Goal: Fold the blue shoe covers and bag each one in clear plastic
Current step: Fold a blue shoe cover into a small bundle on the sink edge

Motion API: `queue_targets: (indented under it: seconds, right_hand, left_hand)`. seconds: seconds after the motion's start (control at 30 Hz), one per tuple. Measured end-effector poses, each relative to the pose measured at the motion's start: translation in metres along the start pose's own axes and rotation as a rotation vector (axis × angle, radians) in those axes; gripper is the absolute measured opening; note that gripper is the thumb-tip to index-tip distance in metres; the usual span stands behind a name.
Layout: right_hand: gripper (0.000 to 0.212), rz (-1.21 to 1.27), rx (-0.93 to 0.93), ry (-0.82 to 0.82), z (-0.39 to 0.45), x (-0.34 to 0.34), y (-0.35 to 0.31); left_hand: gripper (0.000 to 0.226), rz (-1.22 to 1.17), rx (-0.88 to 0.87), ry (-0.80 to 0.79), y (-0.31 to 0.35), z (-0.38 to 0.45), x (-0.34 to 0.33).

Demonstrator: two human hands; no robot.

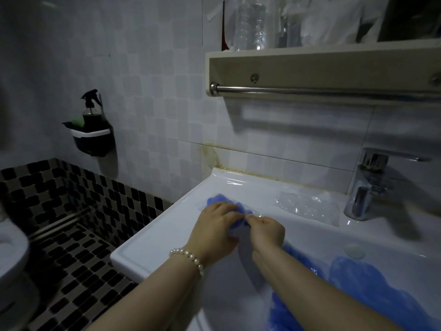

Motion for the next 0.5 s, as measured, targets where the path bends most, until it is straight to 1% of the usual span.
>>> queue_targets:
  seconds: [0.07, 0.1, 0.17, 0.2, 0.27, 0.3, 0.33, 0.37, 0.4, 0.47, 0.5]
  right_hand:
    - [0.023, 0.003, -0.007, -0.006, -0.002, 0.001, 0.000]
    - [0.024, 0.009, -0.014, -0.019, -0.003, 0.001, -0.002]
    - [0.024, 0.024, -0.018, -0.048, -0.007, 0.001, -0.014]
    - [0.024, 0.043, 0.003, -0.054, -0.009, 0.003, -0.023]
    - [0.025, 0.053, 0.137, -0.056, -0.014, 0.012, -0.048]
    - [0.024, 0.047, 0.225, -0.085, -0.017, 0.016, -0.063]
    - [0.018, 0.049, 0.305, -0.150, -0.020, 0.019, -0.077]
    - [0.010, 0.041, 0.359, -0.251, -0.022, 0.020, -0.089]
    - [0.007, 0.009, 0.382, -0.359, -0.025, 0.019, -0.098]
    - [0.030, -0.133, 0.361, -0.527, -0.024, 0.017, -0.104]
    - [0.041, -0.200, 0.331, -0.584, -0.023, 0.015, -0.104]
  left_hand:
    - [0.017, -0.006, -0.068, 0.025, 0.003, 0.005, 0.001]
    - [0.014, -0.022, -0.094, 0.052, 0.005, 0.005, 0.004]
    - [0.023, -0.090, -0.087, 0.135, 0.004, 0.004, 0.010]
    - [0.024, -0.145, -0.061, 0.192, 0.002, 0.002, 0.014]
    - [0.022, -0.285, 0.017, 0.323, 0.001, -0.006, 0.026]
    - [0.019, -0.389, 0.066, 0.369, 0.001, -0.009, 0.032]
    - [0.015, -0.527, 0.107, 0.398, 0.001, -0.011, 0.038]
    - [0.013, -0.668, 0.152, 0.408, 0.001, -0.012, 0.041]
    - [0.014, -0.787, 0.208, 0.422, 0.000, -0.012, 0.044]
    - [0.016, -1.020, 0.331, 0.442, -0.008, -0.012, 0.045]
    - [0.016, -1.157, 0.376, 0.443, -0.012, -0.011, 0.043]
Point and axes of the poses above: each hand's wrist, its own z-axis towards the middle knuckle, its own x-axis out of the back of the hand, y = z × x, the point moved 4 cm from there along z, towards the middle knuckle, and after that the axes turned 12 degrees about -y, right-handed, at the moved point
